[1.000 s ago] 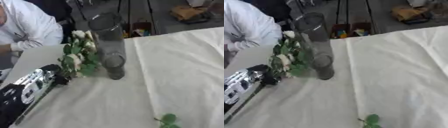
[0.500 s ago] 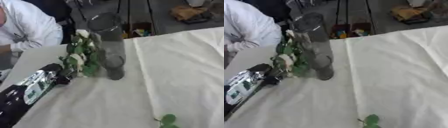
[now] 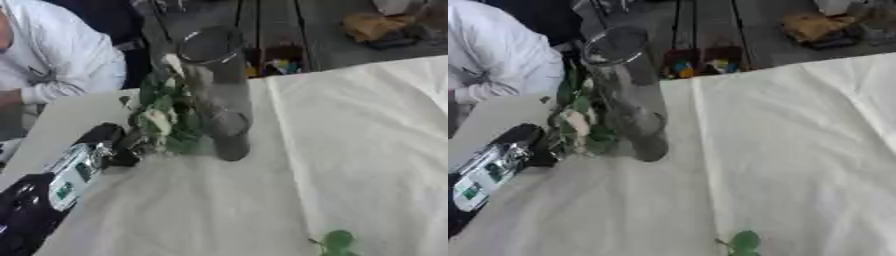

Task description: Arrange flowers into the vase.

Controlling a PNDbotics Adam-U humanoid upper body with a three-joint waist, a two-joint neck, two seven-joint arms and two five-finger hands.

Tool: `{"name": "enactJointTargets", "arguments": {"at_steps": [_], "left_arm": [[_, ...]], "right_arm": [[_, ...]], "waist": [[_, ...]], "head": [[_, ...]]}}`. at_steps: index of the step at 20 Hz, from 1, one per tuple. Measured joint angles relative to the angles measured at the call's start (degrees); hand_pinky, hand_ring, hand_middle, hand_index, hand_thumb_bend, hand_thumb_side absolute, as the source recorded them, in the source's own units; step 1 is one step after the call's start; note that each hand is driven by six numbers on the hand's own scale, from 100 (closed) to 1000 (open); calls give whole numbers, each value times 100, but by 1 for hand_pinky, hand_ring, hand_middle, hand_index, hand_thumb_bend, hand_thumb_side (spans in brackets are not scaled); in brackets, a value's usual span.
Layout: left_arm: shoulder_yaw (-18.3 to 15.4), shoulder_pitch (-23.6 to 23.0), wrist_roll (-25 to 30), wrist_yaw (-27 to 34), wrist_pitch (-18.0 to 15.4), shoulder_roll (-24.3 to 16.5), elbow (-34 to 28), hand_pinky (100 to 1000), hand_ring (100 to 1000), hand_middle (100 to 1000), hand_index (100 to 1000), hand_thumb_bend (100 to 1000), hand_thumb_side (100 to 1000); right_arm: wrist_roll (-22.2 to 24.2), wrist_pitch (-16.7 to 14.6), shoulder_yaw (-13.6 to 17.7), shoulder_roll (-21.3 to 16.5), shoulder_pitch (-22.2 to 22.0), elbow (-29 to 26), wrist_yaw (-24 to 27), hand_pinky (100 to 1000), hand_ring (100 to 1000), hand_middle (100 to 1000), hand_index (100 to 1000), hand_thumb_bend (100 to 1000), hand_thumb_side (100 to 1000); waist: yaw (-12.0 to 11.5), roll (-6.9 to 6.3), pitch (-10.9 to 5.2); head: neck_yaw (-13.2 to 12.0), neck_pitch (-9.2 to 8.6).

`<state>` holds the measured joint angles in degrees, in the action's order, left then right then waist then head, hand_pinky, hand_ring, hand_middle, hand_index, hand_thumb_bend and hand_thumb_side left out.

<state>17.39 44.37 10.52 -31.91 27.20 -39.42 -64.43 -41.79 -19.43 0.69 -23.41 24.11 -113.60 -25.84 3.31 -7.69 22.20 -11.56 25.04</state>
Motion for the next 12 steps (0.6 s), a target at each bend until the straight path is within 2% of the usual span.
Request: {"name": "enactJointTargets", "arguments": {"at_steps": [5, 12], "left_arm": [[-40, -94, -239, 425, -29, 8, -93, 100, 100, 100, 100, 100, 359], [-218, -258, -561, 883, 154, -1, -437, 100, 100, 100, 100, 100, 369]], "right_arm": [[5, 11, 0, 1, 0, 0, 20, 637, 637, 527, 634, 100, 962], [6, 13, 0, 5, -23, 0, 22, 638, 637, 526, 631, 100, 963]], "waist": [[-18, 3, 0], [-33, 8, 0]], "head": [[3, -1], [10, -18]]}}
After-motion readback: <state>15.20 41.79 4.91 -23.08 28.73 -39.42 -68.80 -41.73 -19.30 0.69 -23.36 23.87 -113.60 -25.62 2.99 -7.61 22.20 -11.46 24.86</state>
